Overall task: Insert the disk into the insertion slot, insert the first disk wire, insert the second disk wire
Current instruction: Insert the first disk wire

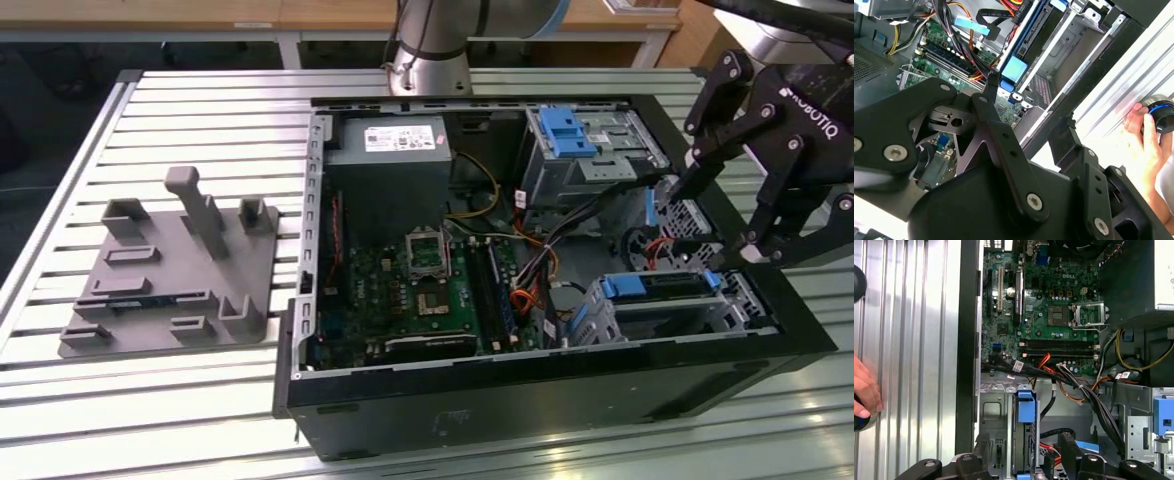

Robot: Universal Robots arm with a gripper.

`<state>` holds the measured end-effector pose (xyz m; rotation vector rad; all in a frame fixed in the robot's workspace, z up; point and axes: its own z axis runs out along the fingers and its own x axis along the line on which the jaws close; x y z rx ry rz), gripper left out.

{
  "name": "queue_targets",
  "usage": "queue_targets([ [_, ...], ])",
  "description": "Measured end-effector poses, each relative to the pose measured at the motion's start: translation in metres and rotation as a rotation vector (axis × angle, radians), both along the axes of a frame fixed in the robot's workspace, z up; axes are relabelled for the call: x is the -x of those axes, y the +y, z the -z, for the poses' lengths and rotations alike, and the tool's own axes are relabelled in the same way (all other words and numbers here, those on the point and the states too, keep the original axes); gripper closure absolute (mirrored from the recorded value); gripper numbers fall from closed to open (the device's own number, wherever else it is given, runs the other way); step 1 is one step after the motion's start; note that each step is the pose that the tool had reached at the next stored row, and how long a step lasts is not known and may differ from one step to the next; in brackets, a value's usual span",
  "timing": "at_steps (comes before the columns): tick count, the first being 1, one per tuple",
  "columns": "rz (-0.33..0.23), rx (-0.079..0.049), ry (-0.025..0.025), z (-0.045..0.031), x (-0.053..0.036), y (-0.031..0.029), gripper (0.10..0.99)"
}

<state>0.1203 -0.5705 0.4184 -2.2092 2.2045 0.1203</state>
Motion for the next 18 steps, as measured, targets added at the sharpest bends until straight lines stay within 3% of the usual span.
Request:
queue_targets([
  [11, 0.000, 0.000, 0.0000, 0.0003, 0.0000, 0.0009, 0.412],
  [15, 0.000, 0.014, 0.0000, 0.0002, -0.0003, 0.0158, 0.412],
  [18, 0.000, 0.043, 0.0007, 0.0004, -0.0015, 0.0249, 0.412],
])
